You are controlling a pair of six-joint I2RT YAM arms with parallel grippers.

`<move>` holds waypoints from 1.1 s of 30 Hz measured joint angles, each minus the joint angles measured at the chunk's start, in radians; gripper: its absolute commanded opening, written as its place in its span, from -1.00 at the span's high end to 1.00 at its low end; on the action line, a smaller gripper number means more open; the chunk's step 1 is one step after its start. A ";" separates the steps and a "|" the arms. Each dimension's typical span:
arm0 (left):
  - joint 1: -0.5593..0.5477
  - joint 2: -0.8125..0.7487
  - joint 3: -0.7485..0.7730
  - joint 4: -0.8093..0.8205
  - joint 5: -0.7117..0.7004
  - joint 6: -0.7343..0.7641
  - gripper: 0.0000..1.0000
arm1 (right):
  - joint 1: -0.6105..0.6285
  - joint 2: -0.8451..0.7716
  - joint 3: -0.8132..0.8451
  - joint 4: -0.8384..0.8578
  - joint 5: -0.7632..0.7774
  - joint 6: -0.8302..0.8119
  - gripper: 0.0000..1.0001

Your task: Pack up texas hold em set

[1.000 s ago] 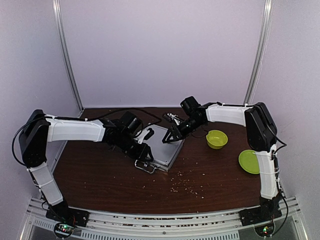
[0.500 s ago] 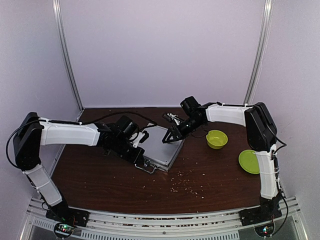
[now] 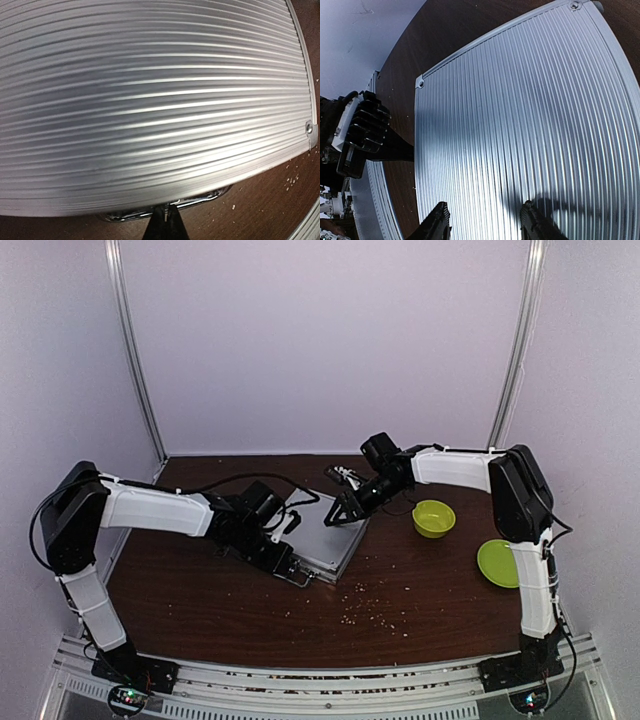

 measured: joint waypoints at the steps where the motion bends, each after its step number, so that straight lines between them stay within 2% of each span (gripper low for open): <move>1: 0.000 0.002 0.000 0.002 -0.001 0.000 1.00 | 0.000 0.000 0.001 0.000 0.000 0.000 0.03; 33: 0.000 0.065 0.000 0.040 -0.015 0.000 1.00 | 0.000 0.006 0.008 -0.004 -0.004 0.000 0.02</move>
